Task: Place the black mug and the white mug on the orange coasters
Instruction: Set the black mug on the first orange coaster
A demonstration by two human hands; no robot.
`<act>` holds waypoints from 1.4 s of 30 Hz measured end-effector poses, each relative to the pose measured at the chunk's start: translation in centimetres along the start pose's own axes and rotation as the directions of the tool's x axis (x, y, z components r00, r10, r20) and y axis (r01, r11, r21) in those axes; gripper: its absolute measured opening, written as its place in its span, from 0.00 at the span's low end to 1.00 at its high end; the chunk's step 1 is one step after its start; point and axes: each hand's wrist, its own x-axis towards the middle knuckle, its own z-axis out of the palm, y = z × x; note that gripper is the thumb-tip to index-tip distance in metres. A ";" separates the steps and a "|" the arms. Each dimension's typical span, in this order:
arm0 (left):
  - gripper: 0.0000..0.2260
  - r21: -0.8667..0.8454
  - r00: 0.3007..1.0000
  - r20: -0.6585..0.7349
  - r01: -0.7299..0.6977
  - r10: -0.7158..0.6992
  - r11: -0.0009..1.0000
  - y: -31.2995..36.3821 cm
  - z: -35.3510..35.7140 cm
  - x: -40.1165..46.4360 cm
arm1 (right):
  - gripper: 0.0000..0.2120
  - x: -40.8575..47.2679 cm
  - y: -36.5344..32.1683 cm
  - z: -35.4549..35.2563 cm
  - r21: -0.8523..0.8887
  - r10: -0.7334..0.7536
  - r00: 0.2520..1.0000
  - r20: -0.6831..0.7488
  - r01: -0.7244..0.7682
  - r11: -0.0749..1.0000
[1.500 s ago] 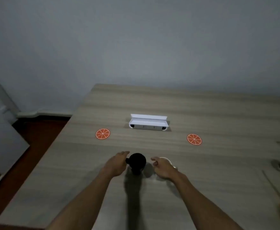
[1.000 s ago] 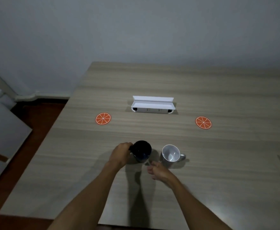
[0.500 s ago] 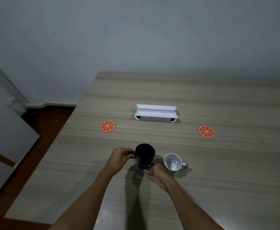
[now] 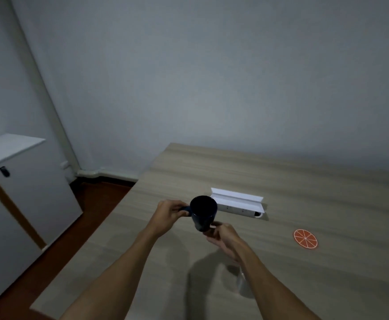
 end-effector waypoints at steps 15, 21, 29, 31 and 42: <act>0.14 -0.009 0.997 -0.064 0.031 -0.032 0.999 -10.2 -8.8 10.8 | 0.27 13.4 -4.3 11.6 -0.148 0.003 0.999 -0.033 -0.007 0.989; 0.14 -0.036 0.994 -0.055 0.093 -0.095 0.995 -16.9 -8.1 14.4 | 0.27 23.0 -1.1 13.0 0.032 0.134 0.982 -0.130 -0.131 0.991; 0.11 -0.072 0.992 -0.048 0.114 -0.118 0.991 -23.1 -5.4 15.6 | 0.21 26.7 1.1 14.0 0.158 0.235 0.965 -0.113 -0.216 0.963; 0.12 -0.081 0.991 -0.046 0.124 -0.128 0.989 -24.1 -4.7 15.8 | 0.24 27.4 2.0 13.8 0.146 0.242 0.966 -0.088 -0.228 0.963; 0.12 -0.100 0.989 -0.061 0.127 -0.134 0.987 -26.5 -3.7 17.0 | 0.19 29.8 2.5 13.5 -0.002 0.237 0.966 -0.107 -0.238 0.971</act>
